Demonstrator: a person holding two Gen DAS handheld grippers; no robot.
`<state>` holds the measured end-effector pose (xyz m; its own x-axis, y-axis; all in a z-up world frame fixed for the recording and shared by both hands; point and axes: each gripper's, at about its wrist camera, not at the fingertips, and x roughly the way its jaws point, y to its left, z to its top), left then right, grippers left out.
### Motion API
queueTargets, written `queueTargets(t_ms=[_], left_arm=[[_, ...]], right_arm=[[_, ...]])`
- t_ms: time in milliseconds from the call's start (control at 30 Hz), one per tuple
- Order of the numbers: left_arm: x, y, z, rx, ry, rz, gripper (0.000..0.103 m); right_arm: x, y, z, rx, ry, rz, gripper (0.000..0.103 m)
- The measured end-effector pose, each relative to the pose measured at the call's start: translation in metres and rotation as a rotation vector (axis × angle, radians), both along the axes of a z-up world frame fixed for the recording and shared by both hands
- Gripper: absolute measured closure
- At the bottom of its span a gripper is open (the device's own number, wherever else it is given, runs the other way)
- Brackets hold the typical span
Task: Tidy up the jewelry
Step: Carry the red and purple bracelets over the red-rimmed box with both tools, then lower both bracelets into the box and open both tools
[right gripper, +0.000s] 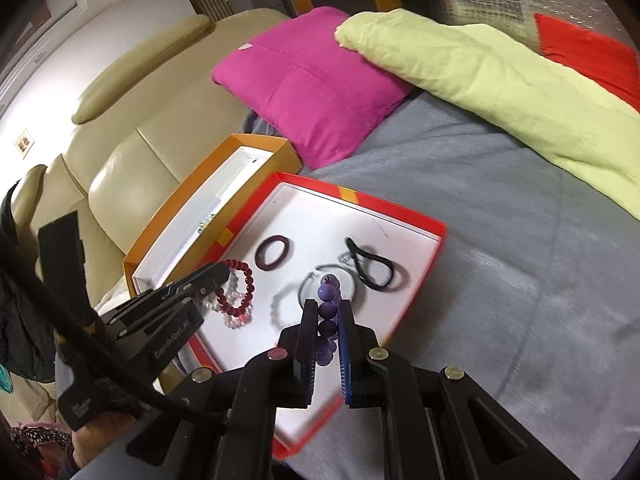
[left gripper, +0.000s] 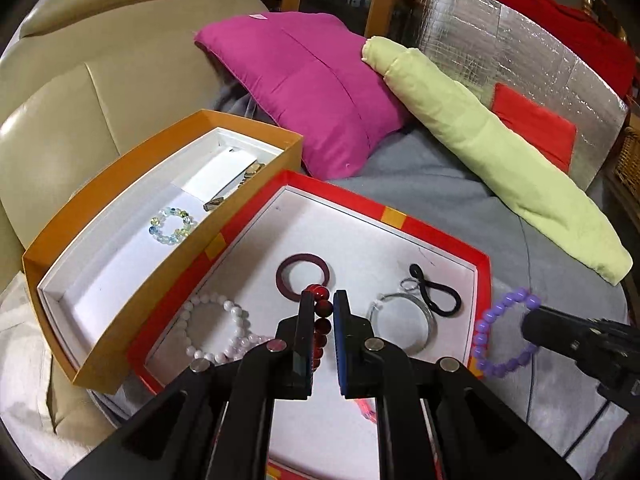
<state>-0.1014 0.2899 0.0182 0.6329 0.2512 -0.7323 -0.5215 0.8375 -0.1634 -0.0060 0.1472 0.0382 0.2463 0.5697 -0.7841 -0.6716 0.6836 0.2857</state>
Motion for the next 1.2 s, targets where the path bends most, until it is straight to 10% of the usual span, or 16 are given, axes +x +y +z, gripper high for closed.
queueTargets(t_ms=[1200], left_arm=[[0.032, 0.025, -0.056, -0.006, 0.149, 0.022, 0.094]], right_arm=[[0.078, 0.05, -0.079, -0.108, 0.1, -0.044, 0.093]])
